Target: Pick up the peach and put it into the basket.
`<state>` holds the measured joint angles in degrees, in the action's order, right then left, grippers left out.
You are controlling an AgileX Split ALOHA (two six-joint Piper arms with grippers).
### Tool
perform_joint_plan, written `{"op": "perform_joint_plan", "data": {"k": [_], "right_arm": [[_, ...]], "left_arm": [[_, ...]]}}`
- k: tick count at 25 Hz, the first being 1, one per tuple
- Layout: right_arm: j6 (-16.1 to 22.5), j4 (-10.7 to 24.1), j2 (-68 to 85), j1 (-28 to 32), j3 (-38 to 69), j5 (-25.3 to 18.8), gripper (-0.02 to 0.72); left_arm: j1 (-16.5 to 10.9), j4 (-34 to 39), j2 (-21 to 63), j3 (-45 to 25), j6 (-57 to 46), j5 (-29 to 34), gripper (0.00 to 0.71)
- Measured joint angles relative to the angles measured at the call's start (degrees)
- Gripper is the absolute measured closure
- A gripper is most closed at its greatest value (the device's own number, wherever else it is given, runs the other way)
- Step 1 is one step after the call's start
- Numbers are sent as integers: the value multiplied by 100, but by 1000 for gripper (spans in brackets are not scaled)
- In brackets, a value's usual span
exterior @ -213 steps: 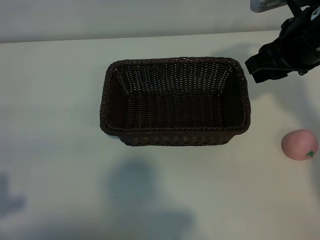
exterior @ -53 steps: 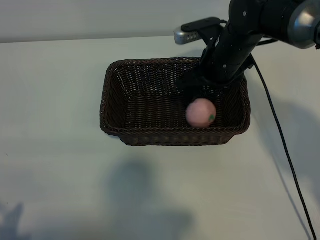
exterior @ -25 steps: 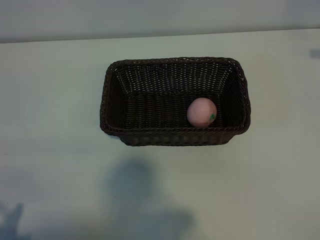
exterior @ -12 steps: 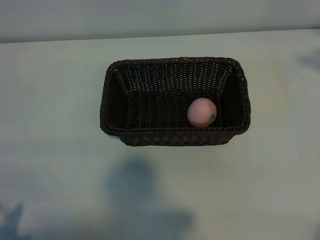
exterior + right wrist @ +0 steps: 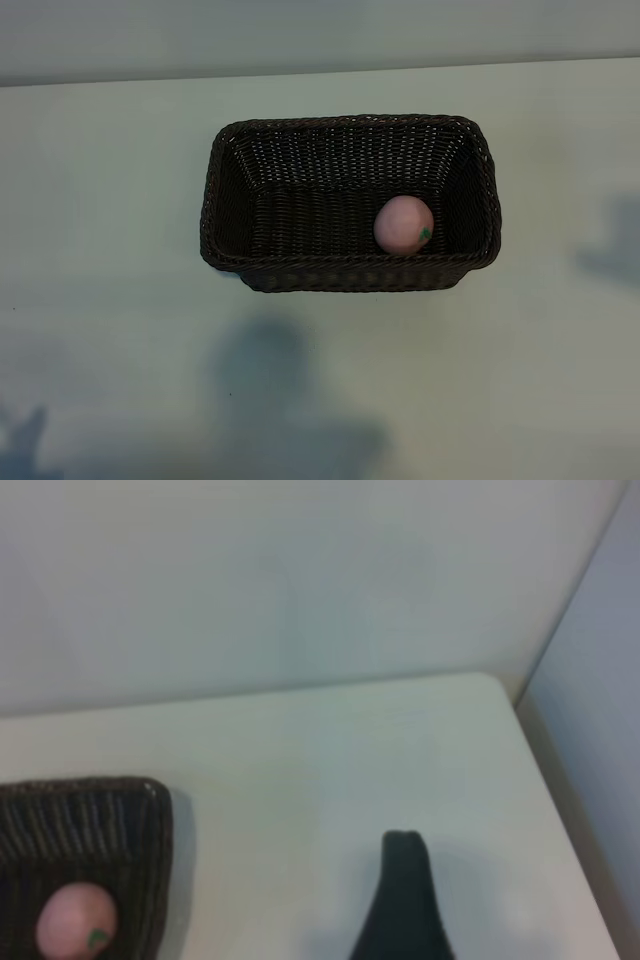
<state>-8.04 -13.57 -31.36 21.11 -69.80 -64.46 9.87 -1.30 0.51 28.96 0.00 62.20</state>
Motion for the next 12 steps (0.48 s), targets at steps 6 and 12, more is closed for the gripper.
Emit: {"op": "perform_joint_plan", "data": {"k": [6,12], "right_arm": [[6,9,1311,-452,992,417,154],[31,118,2497,-575,1865,640,154]], "left_arm": [[0,0,0,0,0,0,117],[0,0,0,0,0,0,117]]}}
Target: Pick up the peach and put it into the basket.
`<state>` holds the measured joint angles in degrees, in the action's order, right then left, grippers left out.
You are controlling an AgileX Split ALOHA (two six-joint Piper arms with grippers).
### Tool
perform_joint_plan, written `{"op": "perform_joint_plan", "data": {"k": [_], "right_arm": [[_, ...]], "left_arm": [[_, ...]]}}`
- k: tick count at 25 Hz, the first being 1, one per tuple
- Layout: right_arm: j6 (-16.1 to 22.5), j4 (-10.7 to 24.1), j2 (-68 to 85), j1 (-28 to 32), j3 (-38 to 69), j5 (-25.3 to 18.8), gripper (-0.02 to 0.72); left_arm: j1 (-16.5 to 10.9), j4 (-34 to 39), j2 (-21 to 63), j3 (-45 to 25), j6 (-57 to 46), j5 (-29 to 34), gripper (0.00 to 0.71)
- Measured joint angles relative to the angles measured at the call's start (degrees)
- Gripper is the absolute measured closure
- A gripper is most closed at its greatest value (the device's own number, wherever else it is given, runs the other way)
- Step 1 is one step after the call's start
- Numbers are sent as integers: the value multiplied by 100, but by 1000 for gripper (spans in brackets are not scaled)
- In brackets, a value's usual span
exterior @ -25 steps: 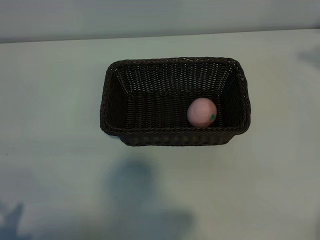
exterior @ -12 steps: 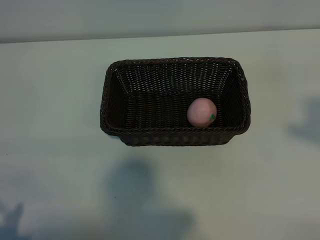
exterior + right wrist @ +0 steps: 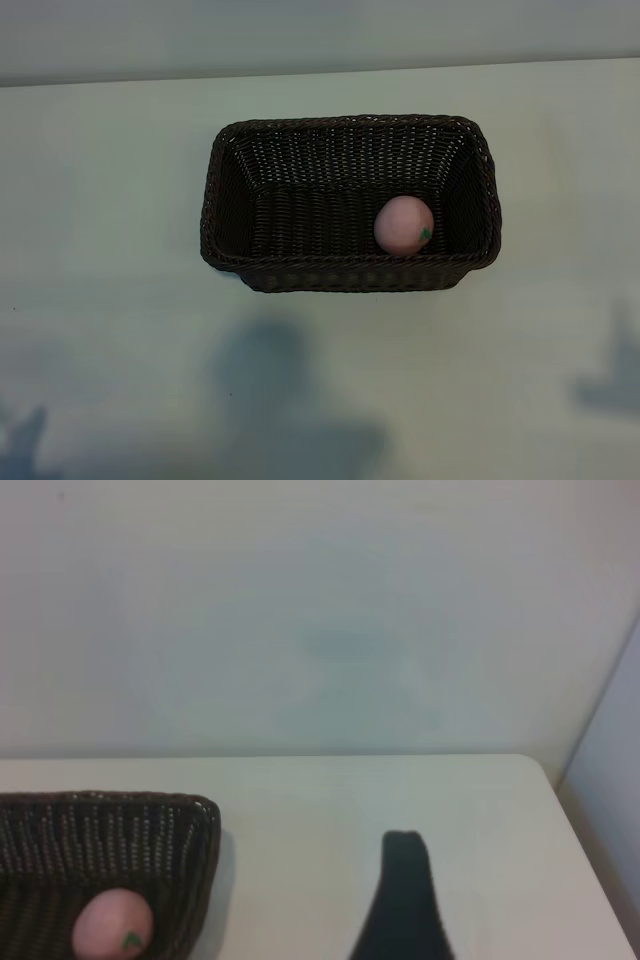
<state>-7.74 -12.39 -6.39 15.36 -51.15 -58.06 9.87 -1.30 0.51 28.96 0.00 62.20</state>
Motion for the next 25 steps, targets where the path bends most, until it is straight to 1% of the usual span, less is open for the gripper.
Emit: {"op": "perform_joint_plan", "data": {"k": [4,6,9,16,19,25], "right_arm": [[0,22,620,0,558,-5,154],[0,24,690,0,809,-10,154],[6,107,690,-24,1112,-147,154],[229,478,690,-53,1839,-185,154],[264,641,690,-53,2169,-199,155],[270,687,690,-72,2269,-247,155]], "left_arm": [[0,0,0,0,0,0,117],[0,0,0,0,0,0,117],[0,0,0,0,0,0,117],[0,0,0,0,0,0,117],[0,0,0,0,0,0,117],[0,0,0,0,0,0,118]]}}
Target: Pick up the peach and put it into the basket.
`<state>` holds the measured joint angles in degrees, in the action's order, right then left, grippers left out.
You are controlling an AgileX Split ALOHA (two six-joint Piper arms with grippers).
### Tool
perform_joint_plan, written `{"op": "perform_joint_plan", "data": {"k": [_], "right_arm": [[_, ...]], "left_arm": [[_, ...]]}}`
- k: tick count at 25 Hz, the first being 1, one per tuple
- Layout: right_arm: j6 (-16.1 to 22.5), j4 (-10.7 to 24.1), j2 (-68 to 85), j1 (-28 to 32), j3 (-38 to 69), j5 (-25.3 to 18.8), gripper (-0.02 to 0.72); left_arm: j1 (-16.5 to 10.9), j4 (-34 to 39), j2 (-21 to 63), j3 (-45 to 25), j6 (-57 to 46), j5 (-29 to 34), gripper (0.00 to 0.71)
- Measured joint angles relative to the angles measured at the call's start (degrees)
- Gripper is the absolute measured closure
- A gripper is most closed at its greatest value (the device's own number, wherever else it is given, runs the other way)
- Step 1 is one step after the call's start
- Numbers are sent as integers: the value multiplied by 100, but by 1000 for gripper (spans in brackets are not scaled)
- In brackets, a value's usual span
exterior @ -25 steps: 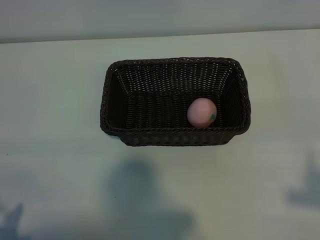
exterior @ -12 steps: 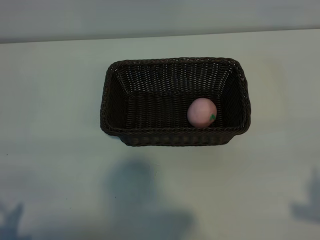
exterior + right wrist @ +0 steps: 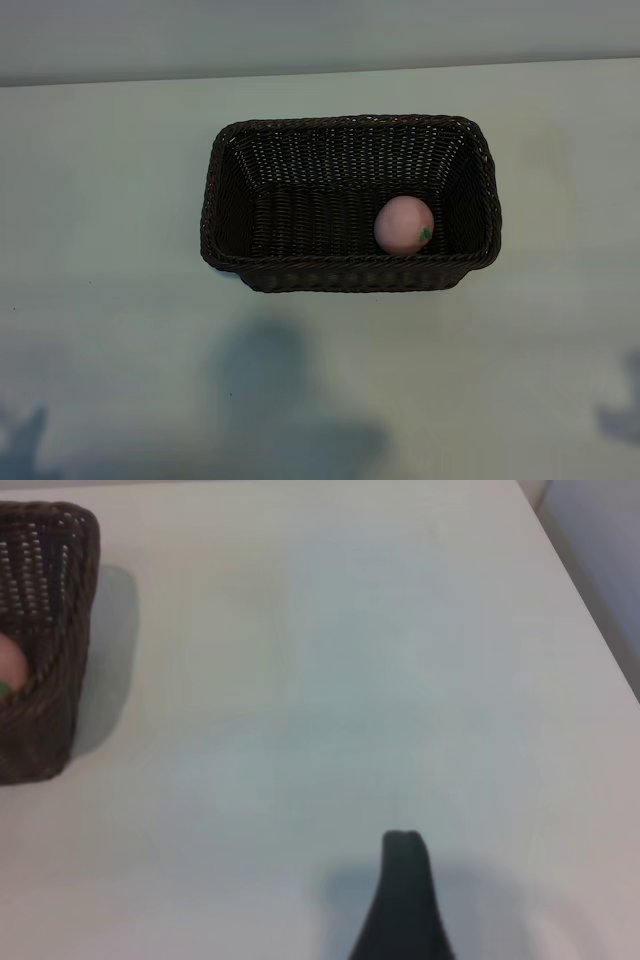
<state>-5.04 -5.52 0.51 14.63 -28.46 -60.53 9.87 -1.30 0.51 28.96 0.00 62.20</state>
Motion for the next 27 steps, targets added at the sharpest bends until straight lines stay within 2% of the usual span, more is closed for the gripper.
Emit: {"op": "perform_joint_plan", "data": {"k": [5,9,27], "right_arm": [[87,138,0,-317,31,-34,155],[245,265,0,-330,31,-40,155],[295,276,0,-330,31,-40,155]], "left_arm": [[0,0,0,0,0,0,118],[0,0,0,0,0,0,118],[0,0,0,0,0,0,118]]}}
